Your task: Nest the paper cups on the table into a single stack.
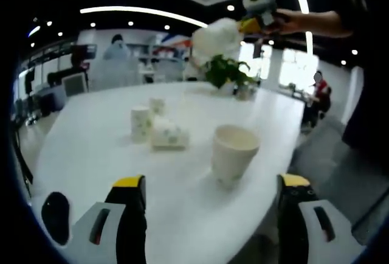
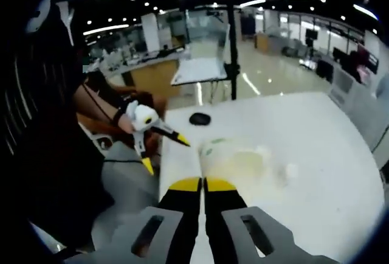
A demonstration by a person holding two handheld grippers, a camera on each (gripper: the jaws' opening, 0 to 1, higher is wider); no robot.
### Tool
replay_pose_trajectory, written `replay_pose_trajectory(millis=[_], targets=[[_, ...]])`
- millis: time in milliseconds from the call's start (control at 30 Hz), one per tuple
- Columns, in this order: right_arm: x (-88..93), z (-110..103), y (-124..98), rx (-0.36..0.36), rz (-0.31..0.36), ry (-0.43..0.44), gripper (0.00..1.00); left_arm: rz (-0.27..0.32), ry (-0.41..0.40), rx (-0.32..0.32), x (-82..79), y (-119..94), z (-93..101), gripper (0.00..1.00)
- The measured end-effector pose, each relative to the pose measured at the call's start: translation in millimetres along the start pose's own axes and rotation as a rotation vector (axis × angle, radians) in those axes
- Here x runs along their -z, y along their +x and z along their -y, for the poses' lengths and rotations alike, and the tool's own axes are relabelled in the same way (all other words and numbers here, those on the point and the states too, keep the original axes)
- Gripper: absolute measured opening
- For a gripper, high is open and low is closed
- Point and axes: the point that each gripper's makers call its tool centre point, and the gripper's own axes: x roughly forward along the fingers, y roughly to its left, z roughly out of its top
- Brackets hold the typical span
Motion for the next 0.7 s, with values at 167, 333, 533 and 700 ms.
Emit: replay_pose_trajectory(millis=[167,333,533,700], targets=[[-7.1,-15.2,4.9,-0.026,-0.035,-0.058,0.00,0.012,-0.007,-0.012,-3.2,-2.7,-3.5,0.87],[-4.3,-32.4,14.7,-0.049,-0.106,-0.133,0.00,0.020,-0.005,-0.022,-3.9,-4.0,-6.6,0.87],[18.7,-47.9,38.4,-0.078,-0.240,-0.306,0.00,0.028,-0.017,-0.038,-3.9,-6.1,-10.9,0.87],[43.7,-58.2,57.3,-0.107,-0.363,-0.437,0.00,0.034,-0.015,-0.043,-5.9,-8.9,-12.9,0.87]])
